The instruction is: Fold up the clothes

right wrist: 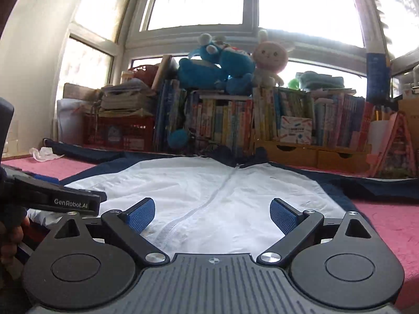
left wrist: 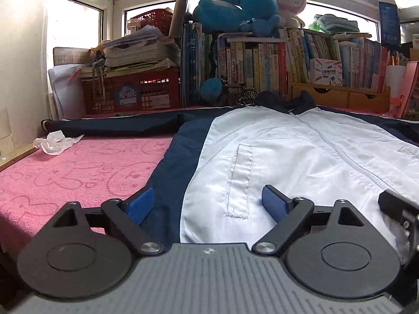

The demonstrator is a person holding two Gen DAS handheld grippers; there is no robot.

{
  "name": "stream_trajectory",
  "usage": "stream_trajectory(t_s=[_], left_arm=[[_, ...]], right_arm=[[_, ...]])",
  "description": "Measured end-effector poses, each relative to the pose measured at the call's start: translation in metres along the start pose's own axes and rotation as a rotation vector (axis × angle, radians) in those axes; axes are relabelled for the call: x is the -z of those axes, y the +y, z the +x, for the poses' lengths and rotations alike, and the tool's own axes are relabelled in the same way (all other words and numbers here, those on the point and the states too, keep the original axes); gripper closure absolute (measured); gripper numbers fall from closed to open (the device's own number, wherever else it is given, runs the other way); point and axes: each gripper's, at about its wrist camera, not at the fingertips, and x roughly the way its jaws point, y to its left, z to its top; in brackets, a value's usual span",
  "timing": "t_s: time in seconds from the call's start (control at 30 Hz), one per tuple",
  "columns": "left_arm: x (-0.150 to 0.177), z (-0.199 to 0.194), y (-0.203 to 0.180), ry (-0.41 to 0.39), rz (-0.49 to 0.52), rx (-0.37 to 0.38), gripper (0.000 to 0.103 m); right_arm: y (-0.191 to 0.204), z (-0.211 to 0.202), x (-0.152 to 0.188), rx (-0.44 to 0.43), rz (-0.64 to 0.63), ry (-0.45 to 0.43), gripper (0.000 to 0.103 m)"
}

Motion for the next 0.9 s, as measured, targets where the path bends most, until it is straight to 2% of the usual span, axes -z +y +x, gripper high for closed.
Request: stream_trajectory(t_s=[0.03,0.1,0.17,0.33,0.47,0.57,0.6,0.63,0.67,0.7,0.8,0.9], left_arm=[[0.001,0.000,0.001,-0.002,0.000,-0.003,0.008],[0.002,0.001,0.004,0.001,-0.012,-0.007,0.006],[0.002,0.002,0.010,0.013,-0.028,-0.002,0.004],[0.004,0.003,0.018,0.006,-0.010,0.000,0.001],[0.002,0.003,0.033,0.020,-0.019,-0.048,0.000],[-0.005,0.005,0.044,0.061,-0.043,-0.059,0.000],[-0.012,0.003,0.044,0.073,-0.034,-0.065,0.001],[-0.019,0.002,0.043,0.074,-0.023,-0.065,0.005],[-0.029,-0.001,0.038,0.058,-0.009,-0.057,0.008],[-0.038,-0.004,0.034,0.042,0.005,-0.049,0.009],[-0.066,-0.003,0.017,0.010,0.003,0.034,0.009],[-0.082,0.017,-0.007,0.070,-0.026,0.105,0.009]], right_arm=[[0.000,0.003,0.007,0.008,-0.027,0.004,0.013],[-0.008,-0.004,0.014,0.033,-0.064,-0.043,0.013],[-0.021,-0.007,0.015,0.111,-0.112,-0.047,0.012],[-0.080,-0.010,0.019,0.286,-0.060,0.030,0.007],[-0.127,-0.014,0.021,0.431,-0.021,0.092,0.004],[-0.161,-0.017,0.022,0.541,0.009,0.139,0.006],[-0.173,-0.018,0.023,0.577,0.019,0.155,0.015],[-0.185,-0.019,0.023,0.613,0.029,0.170,0.017],[-0.190,-0.021,0.019,0.611,0.052,0.165,0.017],[-0.194,-0.023,0.010,0.569,0.088,0.154,0.017],[-0.191,-0.017,-0.019,0.401,0.168,0.131,0.016],[-0.165,0.005,-0.039,0.233,0.181,0.138,0.016]])
